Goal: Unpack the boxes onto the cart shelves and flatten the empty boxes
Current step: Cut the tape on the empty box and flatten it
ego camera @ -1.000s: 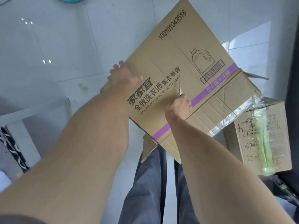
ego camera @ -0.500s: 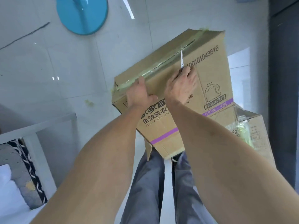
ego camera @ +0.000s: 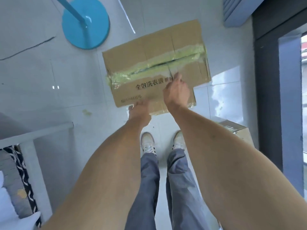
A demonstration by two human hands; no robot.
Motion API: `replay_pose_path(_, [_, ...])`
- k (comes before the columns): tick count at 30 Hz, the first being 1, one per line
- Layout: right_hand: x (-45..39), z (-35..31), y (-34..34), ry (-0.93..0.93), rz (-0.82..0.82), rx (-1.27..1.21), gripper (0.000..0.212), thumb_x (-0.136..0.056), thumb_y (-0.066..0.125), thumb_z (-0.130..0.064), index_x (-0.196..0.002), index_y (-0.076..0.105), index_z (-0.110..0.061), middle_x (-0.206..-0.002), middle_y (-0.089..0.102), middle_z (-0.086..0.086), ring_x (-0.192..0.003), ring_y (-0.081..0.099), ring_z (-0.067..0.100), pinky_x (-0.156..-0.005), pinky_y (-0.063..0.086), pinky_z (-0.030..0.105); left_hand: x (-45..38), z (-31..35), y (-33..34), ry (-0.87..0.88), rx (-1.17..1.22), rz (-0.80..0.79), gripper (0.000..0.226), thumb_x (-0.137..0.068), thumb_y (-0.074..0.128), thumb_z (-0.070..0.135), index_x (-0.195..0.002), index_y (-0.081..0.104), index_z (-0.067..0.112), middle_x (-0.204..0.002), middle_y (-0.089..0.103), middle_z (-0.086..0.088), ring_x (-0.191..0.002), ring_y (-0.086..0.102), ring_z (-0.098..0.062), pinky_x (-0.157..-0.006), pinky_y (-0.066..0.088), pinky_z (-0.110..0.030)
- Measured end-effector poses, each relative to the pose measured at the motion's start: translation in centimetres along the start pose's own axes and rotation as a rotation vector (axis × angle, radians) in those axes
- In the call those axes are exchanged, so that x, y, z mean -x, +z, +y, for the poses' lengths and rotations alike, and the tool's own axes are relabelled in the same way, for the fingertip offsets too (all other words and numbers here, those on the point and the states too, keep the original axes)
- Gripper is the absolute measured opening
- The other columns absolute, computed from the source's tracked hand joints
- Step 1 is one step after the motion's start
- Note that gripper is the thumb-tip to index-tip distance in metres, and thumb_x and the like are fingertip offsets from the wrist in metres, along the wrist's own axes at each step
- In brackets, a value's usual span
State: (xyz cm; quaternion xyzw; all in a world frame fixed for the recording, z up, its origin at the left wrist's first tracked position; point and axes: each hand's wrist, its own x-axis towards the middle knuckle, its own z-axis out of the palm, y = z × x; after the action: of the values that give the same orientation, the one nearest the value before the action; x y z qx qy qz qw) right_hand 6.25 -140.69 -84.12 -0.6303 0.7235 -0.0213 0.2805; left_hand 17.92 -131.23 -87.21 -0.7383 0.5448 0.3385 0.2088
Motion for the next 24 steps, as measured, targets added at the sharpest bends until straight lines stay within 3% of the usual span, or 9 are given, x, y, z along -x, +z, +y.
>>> replay_pose_path(2, [0.3, 0.6, 0.9, 0.116, -0.083, -0.017, 0.024, -0.095, 0.042, -0.006, -0.119, 0.040, -0.004, -0.089, 0.059, 0.012, -0.085, 0.063, 0.031, -0.064, 0.043, 0.033, -0.2, -0.5, 0.5, -0.176, 0.164, -0.006, 0.055, -0.083, 0.046, 0.000, -0.137, 0.045, 0.012, -0.135, 0.047, -0.011, -0.118, 0.050, -0.030, -0.088, 0.040, -0.038])
replay_pose_path(6, [0.7, 1.2, 2.0, 0.155, -0.153, -0.055, 0.024, -0.092, 0.047, -0.004, -0.111, 0.060, 0.000, -0.108, 0.064, 0.018, -0.101, 0.058, 0.030, -0.081, 0.044, 0.032, -1.4, -1.3, -0.6, -0.482, 0.734, -0.005, 0.032, -0.092, 0.044, 0.008, -0.118, 0.063, 0.012, -0.105, 0.061, -0.001, -0.095, 0.062, -0.025, -0.074, 0.047, -0.031])
replay_pose_path(8, [0.4, 0.8, 2.5, 0.219, -0.195, -0.203, 0.023, -0.092, 0.050, -0.004, -0.105, 0.069, -0.003, -0.100, 0.069, 0.017, -0.089, 0.061, 0.029, -0.069, 0.044, 0.024, -1.6, -1.6, -1.4, -0.567, 1.169, -0.151, 0.020, -0.095, 0.049, 0.011, -0.105, 0.066, 0.010, -0.095, 0.066, -0.008, -0.081, 0.066, -0.024, -0.069, 0.048, -0.031])
replay_pose_path(10, [-0.2, -0.2, 3.2, 0.306, -0.202, -0.373, 0.021, -0.091, 0.054, -0.005, -0.102, 0.073, -0.004, -0.092, 0.070, 0.013, -0.075, 0.056, 0.022, -0.050, 0.036, 0.011, -1.2, -1.7, -2.6, -0.500, 1.383, -0.367, 0.013, -0.097, 0.055, 0.019, -0.096, 0.063, 0.009, -0.094, 0.068, -0.010, -0.076, 0.068, -0.023, -0.066, 0.048, -0.027])
replay_pose_path(12, [-0.6, -1.9, 3.6, 0.347, -0.195, -0.469, 0.021, -0.091, 0.055, -0.004, -0.099, 0.075, -0.004, -0.091, 0.071, 0.012, -0.072, 0.055, 0.019, -0.039, 0.031, 0.003, -1.4, -2.0, -3.4, -0.394, 1.471, -0.511, 0.017, -0.098, 0.057, 0.023, -0.101, 0.062, 0.007, -0.099, 0.069, -0.011, -0.086, 0.069, -0.025, -0.073, 0.049, -0.028])
replay_pose_path(14, [-0.8, -4.0, 4.0, 0.369, -0.222, -0.518, 0.021, -0.092, 0.056, -0.004, -0.099, 0.076, -0.005, -0.098, 0.073, 0.012, -0.076, 0.060, 0.020, -0.044, 0.035, 0.001, -2.2, -2.3, -4.1, -0.314, 1.580, -0.524, 0.011, -0.097, 0.056, 0.015, -0.101, 0.062, 0.007, -0.094, 0.071, -0.010, -0.089, 0.068, -0.025, -0.078, 0.048, -0.029])
replay_pose_path(17, [-1.7, -6.9, 4.9, 0.404, -0.211, -0.534, 0.017, -0.094, 0.060, -0.012, -0.097, 0.076, -0.010, -0.099, 0.074, 0.010, -0.087, 0.069, 0.024, -0.064, 0.051, 0.017, -3.6, -3.3, -6.0, -0.313, 1.771, -0.427, 0.019, -0.097, 0.047, 0.002, -0.086, 0.061, 0.008, -0.070, 0.069, -0.003, -0.064, 0.066, -0.014, -0.070, 0.049, -0.026])
replay_pose_path(20, [-2.6, -9.5, 5.7, 0.417, -0.191, -0.485, 0.015, -0.094, 0.061, -0.013, -0.098, 0.075, -0.013, -0.098, 0.074, 0.007, -0.083, 0.068, 0.020, -0.057, 0.046, 0.016, -5.1, -5.4, -7.6, -0.392, 1.890, -0.392, 0.025, -0.099, 0.046, 0.016, -0.082, 0.062, 0.008, -0.068, 0.064, -0.003, -0.050, 0.060, -0.012, -0.059, 0.049, -0.027])
replay_pose_path(24, [-3.2, -12.9, 8.2, 0.399, -0.201, -0.354, 0.015, -0.095, 0.055, -0.009, -0.096, 0.070, -0.011, -0.094, 0.070, 0.006, -0.085, 0.066, 0.023, -0.063, 0.046, 0.023, -7.5, -8.6, -8.3, -0.378, 1.601, -0.384, 0.027, -0.099, 0.044, 0.005, -0.074, 0.052, 0.013, -0.053, 0.050, 0.004, -0.037, 0.041, -0.004, -0.039, 0.033, -0.017])
